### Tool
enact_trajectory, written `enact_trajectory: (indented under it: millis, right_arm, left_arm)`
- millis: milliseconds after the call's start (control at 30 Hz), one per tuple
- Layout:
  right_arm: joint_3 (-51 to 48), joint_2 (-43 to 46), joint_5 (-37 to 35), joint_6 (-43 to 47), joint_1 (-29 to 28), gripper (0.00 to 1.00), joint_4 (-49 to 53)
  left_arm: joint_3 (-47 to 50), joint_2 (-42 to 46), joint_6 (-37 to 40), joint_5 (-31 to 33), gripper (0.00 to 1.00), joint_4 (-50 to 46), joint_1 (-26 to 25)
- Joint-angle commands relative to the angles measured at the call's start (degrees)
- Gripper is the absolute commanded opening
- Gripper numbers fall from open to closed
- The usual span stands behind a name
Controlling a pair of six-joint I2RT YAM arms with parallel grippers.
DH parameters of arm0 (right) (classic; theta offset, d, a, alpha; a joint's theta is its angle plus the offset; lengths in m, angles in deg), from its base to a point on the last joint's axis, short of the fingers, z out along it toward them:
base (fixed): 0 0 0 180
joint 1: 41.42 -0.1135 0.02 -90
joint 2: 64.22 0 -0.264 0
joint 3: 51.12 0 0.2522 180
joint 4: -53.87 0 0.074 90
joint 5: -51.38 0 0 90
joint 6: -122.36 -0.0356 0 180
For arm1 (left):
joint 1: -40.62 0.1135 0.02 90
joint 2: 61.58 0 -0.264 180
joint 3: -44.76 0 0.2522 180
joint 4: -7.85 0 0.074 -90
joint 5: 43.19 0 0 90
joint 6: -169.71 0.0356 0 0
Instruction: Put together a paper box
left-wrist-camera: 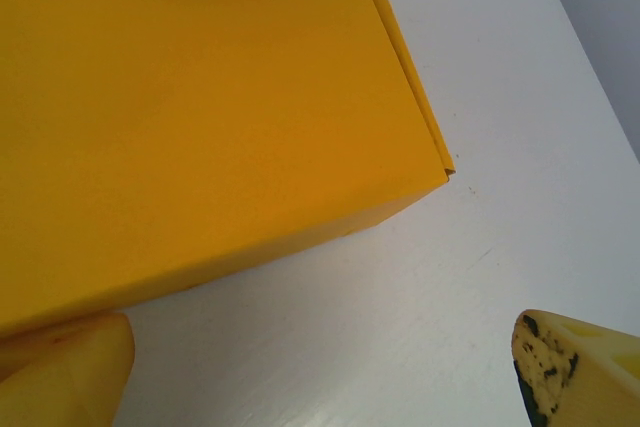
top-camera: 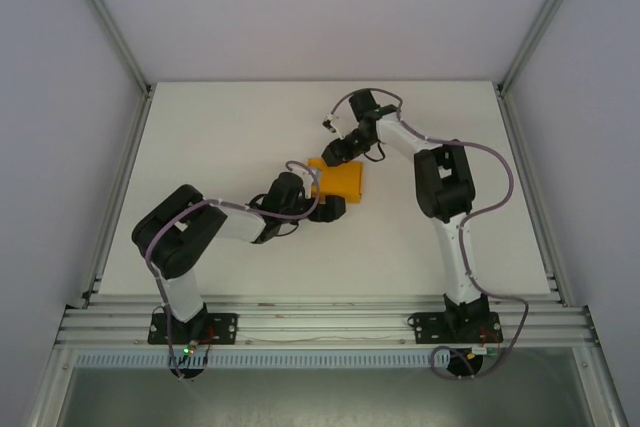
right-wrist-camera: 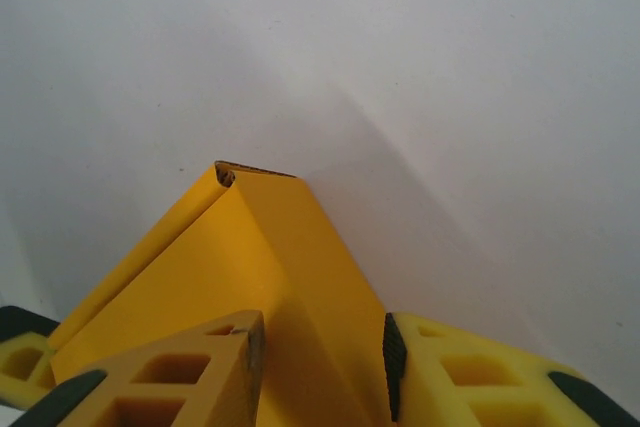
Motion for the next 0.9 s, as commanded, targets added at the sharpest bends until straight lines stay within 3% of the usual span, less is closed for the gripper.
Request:
enact_trajectory:
  millis: [0,133,333,400,533,633,667,867]
  right_arm:
    - [-0.94,-4.39,3.6,6.22,-3.45,0.36,12.94]
    - [-1.64,-5.03,3.71,8.05,-3.47,0.37,14.25]
    - [-2.03,-3.38,-1.18,3.2,-2.77,0.41,9.65]
    - [-0.65,-2.89,-1.58,1.67,-1.88,0.48,9.41]
    - [2.2,-1.57,-4.12,-2.52,-0.38,0.74,7.87]
    - [4.22,-0.1,-9.48,-5.96,0.35,0.85,4.05]
    - [5.21,0.16,-12.02,-7.46,0.69,0.98,2.71]
    - [9.54,3.16,-16.84,-12.39,2.79,1.0,-5.1]
  left_arm:
    - [-0.86,-2.37,1.5,2.61,0.97,8.62,-0.31]
    - [-0.24,-2.9,3.02,3.93,0.97,10.18,-0.41]
    - [0.62,-2.17,3.98,4.06,0.97,8.68,-0.76]
    - [1.43,-1.25,4.43,4.55,0.97,7.56,-1.33]
    - [4.35,2.09,4.44,6.86,0.98,5.63,-2.66]
    - [6.26,5.41,4.32,9.04,1.0,2.14,-3.28]
    - [7.07,6.65,4.45,9.42,1.0,1.26,-3.45]
    - [9.76,17.63,4.81,13.95,1.0,-8.87,-5.67]
